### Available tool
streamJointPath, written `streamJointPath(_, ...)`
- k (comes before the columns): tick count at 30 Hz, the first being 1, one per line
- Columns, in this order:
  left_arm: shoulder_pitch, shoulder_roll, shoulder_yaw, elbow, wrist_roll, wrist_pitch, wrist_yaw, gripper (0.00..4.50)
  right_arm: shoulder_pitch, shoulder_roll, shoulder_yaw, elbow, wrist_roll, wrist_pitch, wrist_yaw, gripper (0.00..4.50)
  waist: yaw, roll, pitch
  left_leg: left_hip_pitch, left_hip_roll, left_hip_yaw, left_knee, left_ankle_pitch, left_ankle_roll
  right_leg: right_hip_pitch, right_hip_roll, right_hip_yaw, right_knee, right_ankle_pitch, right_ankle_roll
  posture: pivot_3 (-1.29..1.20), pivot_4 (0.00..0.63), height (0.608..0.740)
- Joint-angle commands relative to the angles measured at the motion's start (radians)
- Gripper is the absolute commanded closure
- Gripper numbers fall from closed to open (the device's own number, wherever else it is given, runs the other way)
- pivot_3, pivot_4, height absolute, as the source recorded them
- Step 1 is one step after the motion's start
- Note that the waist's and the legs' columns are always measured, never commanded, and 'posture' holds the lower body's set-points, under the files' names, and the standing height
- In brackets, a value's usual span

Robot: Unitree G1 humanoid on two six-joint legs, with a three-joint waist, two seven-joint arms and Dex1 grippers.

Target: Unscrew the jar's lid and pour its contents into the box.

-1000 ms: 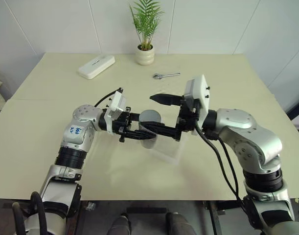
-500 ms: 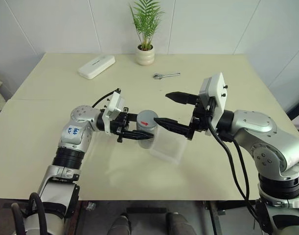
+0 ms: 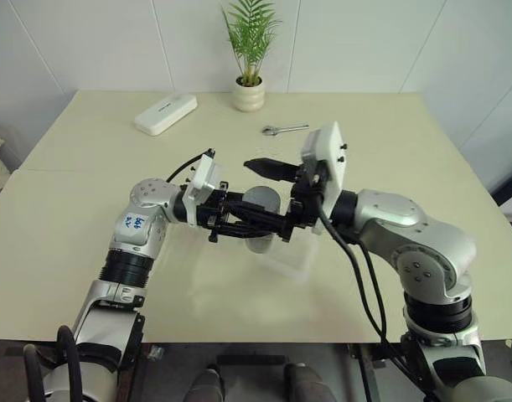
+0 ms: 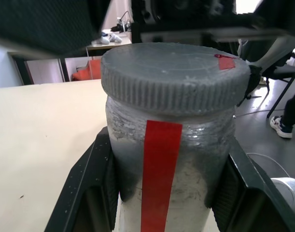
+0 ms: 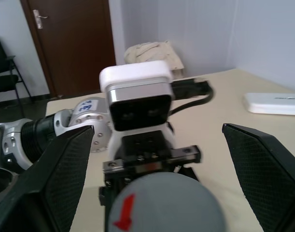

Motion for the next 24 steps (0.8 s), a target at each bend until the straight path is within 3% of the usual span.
streamJointPath(1, -0.019, 0.000, 0.013, -0.020, -0.006, -0.013, -0.002, 2.52, -0.018, 0.010, 0.015, 0.003, -0.017, -0.006, -0.011, 0.03, 0.000, 0.000, 0.000, 0.000, 0.000, 0.000, 0.000, 0.000, 0.000, 0.000, 0.000, 0.000, 0.000, 0.000, 0.000, 0.00, 0.150, 0.740)
streamJointPath(24, 0.013, 0.021, 0.016, -0.074, -0.019, 0.021, -0.017, 2.52, 0.010, -0.107, -0.051, 0.038, -0.098, -0.017, 0.012, 0.03, -0.001, 0.000, 0.000, 0.000, 0.000, 0.000, 0.000, 0.000, 0.000, 0.000, 0.000, 0.000, 0.000, 0.000, 0.000, 0.00, 0.150, 0.740)
